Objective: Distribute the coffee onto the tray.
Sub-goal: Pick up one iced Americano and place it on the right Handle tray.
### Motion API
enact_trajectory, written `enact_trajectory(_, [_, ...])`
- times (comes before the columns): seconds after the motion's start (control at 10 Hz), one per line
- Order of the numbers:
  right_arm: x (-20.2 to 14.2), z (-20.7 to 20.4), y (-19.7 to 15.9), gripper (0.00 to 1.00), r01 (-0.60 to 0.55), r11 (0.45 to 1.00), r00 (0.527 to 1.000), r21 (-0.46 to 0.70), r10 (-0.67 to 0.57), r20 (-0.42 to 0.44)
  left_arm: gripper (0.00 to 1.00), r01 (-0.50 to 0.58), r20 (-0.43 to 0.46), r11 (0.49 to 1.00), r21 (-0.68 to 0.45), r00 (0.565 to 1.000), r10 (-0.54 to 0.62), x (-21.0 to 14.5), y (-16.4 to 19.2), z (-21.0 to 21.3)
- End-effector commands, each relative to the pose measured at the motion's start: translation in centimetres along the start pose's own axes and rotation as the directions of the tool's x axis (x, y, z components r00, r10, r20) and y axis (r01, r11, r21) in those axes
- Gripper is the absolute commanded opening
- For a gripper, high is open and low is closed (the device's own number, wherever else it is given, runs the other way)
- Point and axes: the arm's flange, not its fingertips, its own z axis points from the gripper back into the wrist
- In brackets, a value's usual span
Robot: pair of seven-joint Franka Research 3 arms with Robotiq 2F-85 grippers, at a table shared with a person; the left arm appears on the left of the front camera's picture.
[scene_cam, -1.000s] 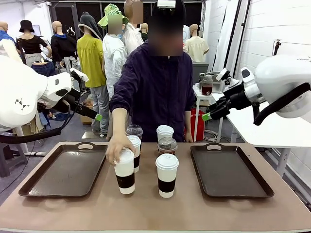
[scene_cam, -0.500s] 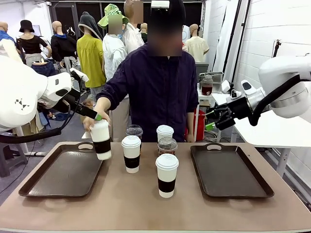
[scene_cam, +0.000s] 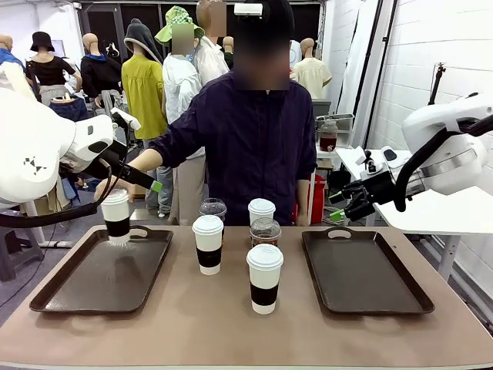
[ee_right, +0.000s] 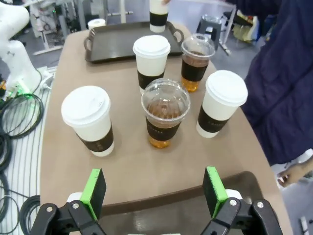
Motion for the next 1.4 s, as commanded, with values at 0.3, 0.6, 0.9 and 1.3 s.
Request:
enact_trajectory(0.3, [0.4, 0.3, 0.3, 1.00, -0.009, 1.000, 1.000, 0.006, 0.009, -0.002, 1.00, 0.000, 0.001, 1.000, -0.001, 1.000, 0.000, 0.0, 0.1, 0.0])
enact_trajectory(0.6, [-2.8, -1.5, -2.5, 1.00, -0.046, 0.999, 0.988, 0.025, 0.042, 0.150, 1.00, 0.000, 0.001, 1.000, -0.001, 1.000, 0.000, 0.0, 0.1, 0.0])
enact_trajectory(0.9, [-6.3, -4.7, -3.5, 1.00, -0.091, 0.995, 0.970, 0.033, 0.081, 0.229, 1.00, 0.000, 0.001, 1.000, -0.001, 1.000, 0.000, 0.0, 0.1, 0.0])
enact_trajectory(1.3, [-10.0, -9.6, -6.0, 1.00, -0.056, 0.982, 0.962, 0.180, 0.005, 0.273, 1.00, 0.000, 0.001, 1.000, -0.001, 1.000, 0.000, 0.0, 0.1, 0.0])
